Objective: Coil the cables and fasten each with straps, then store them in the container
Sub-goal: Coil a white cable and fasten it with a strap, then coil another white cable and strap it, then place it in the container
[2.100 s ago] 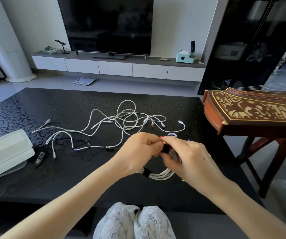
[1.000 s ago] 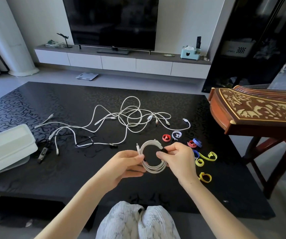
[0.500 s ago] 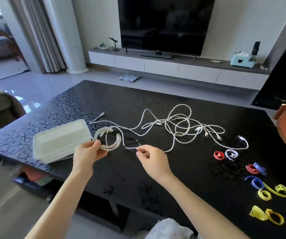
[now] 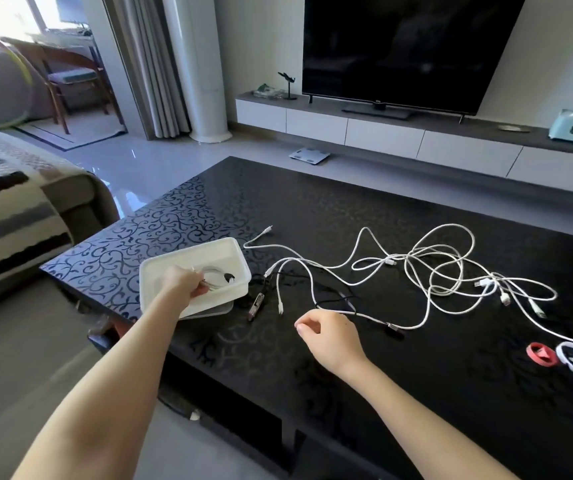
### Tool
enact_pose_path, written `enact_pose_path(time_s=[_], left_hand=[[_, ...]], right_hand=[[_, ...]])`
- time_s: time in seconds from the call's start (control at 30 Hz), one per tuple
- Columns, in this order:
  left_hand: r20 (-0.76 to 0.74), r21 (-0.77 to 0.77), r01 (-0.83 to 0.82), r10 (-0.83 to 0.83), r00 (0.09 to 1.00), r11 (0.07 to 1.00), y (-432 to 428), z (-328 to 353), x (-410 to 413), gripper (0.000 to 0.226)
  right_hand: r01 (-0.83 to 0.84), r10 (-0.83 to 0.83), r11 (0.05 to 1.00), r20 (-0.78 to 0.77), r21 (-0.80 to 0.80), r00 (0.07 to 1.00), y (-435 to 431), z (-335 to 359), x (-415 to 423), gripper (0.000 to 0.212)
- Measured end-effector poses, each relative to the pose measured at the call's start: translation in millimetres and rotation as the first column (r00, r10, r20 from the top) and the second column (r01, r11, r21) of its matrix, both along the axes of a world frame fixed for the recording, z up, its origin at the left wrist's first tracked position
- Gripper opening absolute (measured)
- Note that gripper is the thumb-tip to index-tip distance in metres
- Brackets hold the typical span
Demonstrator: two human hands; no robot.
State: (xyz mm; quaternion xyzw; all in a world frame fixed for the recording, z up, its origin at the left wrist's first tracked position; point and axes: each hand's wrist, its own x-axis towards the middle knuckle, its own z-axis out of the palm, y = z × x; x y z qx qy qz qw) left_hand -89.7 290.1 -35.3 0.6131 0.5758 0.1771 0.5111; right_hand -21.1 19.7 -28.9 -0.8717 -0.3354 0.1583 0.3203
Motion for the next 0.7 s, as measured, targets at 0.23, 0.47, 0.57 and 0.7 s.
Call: enact_pose_path(time_s=[0.23,0.47,0.57,0.7], left_hand=[[-0.299,0.169,0.236,-0.178,0.938,0.957,9.2,-12.0,4.4,0.026],[-0.067,0.548,0.174,-0.164,0.984,0.819,-45.4,5.8,23.1,0.02],[-0.058,0.688,0.255,-0.299,0.953,0.679,-111.0,3.8,39.2,0.018],[-0.094,0.744,0.43,-0.558,0.825,0.511,-215.1,-4.1,62.7,0.011]], right_hand=[[0.038,-0.038,0.999,0.015,0.014,0.999,-21.9,0.2,12.8,0.016],[0.204,-0.205,0.978,0.031,0.038,0.978,-80.9,-2.4,28.7,0.015],[0.312,-0.314,0.949,0.048,0.043,0.948,-116.1,-11.3,34.4,0.016],[0.484,-0.474,0.875,0.182,-0.013,0.862,-184.2,-27.2,41.2,0.017]])
